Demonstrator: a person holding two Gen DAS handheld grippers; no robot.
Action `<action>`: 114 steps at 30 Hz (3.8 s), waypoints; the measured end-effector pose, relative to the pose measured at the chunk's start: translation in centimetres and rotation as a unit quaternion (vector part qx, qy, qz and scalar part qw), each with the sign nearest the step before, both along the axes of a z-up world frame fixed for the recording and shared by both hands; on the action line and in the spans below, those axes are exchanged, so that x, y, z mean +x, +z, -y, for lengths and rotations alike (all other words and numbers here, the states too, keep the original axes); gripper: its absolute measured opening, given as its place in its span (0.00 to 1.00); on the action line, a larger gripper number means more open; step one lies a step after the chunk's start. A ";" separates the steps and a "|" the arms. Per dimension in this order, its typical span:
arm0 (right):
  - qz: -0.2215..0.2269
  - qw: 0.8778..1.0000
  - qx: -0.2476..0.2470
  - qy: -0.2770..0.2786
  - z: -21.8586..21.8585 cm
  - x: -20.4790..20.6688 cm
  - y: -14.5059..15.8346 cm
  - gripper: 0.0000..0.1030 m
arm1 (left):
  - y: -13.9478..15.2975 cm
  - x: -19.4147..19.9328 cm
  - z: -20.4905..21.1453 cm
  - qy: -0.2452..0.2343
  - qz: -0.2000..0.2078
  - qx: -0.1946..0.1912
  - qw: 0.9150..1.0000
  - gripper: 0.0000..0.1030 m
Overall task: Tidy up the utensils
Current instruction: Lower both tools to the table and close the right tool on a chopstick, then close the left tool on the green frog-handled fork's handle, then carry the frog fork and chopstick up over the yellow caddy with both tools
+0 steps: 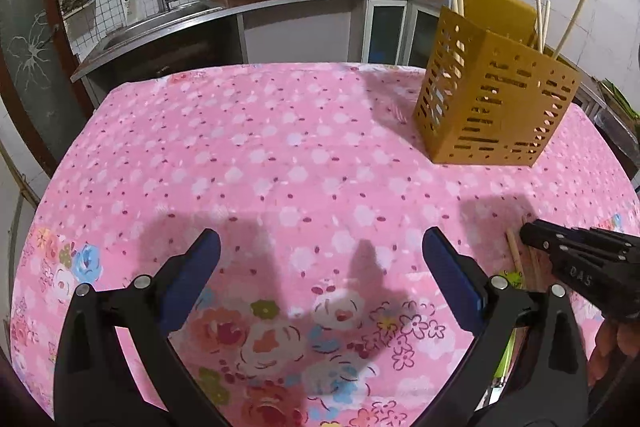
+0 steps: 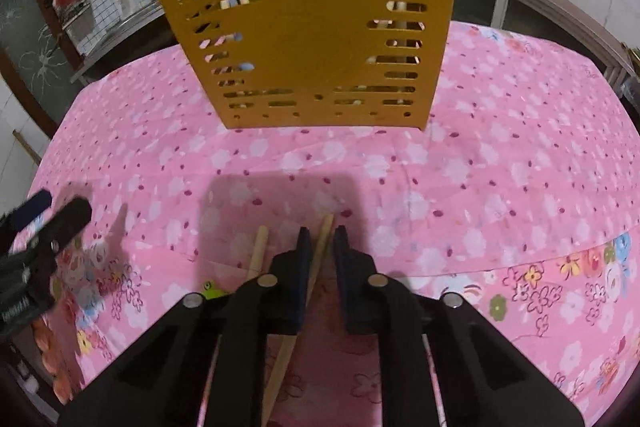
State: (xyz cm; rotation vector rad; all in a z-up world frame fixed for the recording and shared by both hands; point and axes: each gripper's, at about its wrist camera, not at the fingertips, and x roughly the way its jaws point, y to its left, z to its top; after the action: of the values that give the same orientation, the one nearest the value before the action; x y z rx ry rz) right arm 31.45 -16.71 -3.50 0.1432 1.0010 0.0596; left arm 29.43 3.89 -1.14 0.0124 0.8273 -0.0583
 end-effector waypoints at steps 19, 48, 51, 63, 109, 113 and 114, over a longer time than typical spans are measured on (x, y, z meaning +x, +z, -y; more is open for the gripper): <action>-0.005 1.000 -0.009 -0.019 7.5 -1.3 0.4 0.05 | -0.7 -3.5 5.4 -0.080 -0.041 -0.008 0.996 0.93; -0.030 0.999 -0.005 -0.025 8.6 -1.8 0.2 0.05 | -2.5 0.8 9.4 -0.095 -0.131 -0.026 0.987 0.20; -0.030 0.999 -0.010 -0.020 8.6 -1.9 0.2 0.05 | -2.6 0.8 9.3 -0.096 -0.127 -0.028 0.987 0.20; 0.009 1.000 0.011 -0.021 9.4 -2.9 2.5 0.05 | 0.0 -0.5 8.6 -0.091 -0.080 -0.030 0.992 0.20; 0.285 0.958 -0.012 -0.022 9.0 -5.6 19.8 0.05 | 16.9 -3.5 6.0 -0.075 0.152 -0.029 0.985 0.17; 0.295 0.955 -0.014 -0.018 8.5 -5.6 21.6 0.05 | 18.6 -3.4 6.1 -0.076 0.162 -0.025 0.984 0.17; 0.298 0.954 -0.016 -0.018 8.4 -5.6 22.2 0.05 | 18.9 -3.4 6.1 -0.076 0.163 -0.026 0.983 0.17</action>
State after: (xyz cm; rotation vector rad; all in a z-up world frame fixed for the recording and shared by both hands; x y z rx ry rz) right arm 25.84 -25.15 18.70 0.1037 0.3958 0.0486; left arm 26.07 -2.18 17.74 0.0347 0.4947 -0.2173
